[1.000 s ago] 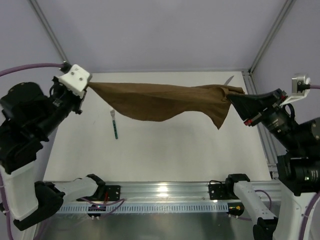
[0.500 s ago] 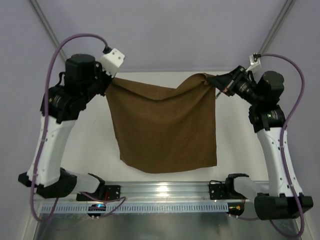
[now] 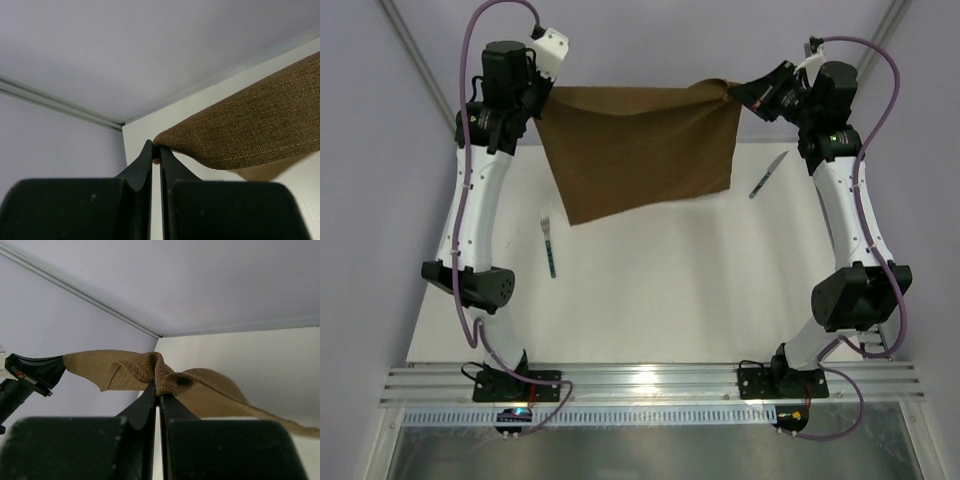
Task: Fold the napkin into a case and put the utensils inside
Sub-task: Flatten out the crumpled napkin at the center of the board.
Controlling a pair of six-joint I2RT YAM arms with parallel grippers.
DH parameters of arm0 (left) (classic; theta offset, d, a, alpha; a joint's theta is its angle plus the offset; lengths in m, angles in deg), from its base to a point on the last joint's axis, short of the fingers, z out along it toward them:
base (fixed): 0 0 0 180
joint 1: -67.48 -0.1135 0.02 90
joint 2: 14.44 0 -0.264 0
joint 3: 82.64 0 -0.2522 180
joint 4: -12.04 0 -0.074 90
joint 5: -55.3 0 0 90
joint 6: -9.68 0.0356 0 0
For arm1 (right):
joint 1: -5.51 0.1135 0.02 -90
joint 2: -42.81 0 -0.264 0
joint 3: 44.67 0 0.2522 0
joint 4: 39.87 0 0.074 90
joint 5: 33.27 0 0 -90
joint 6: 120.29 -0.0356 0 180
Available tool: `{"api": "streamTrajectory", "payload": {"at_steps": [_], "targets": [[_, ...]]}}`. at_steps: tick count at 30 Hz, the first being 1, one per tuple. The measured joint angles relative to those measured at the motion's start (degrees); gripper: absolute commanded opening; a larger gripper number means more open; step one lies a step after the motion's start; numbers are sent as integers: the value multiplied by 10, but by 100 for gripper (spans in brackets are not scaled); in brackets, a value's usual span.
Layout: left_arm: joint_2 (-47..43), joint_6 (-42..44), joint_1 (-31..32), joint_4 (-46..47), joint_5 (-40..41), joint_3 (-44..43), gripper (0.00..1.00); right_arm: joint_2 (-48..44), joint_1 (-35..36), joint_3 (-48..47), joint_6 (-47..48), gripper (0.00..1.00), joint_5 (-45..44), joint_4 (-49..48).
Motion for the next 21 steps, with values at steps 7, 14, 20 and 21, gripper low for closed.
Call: {"api": "streamTrajectory", "payload": {"at_steps": [7, 14, 20, 21], "targets": [[-83, 18, 0, 72, -38, 130, 0, -67, 0, 83, 48, 4, -19, -7], [-199, 50, 0, 101, -120, 406, 0, -188, 0, 360, 108, 4, -50, 4], [-234, 78, 2, 89, -195, 655, 0, -255, 0, 578, 149, 4, -91, 46], [-235, 83, 3, 84, -206, 691, 0, -260, 0, 600, 151, 4, -95, 49]]}}
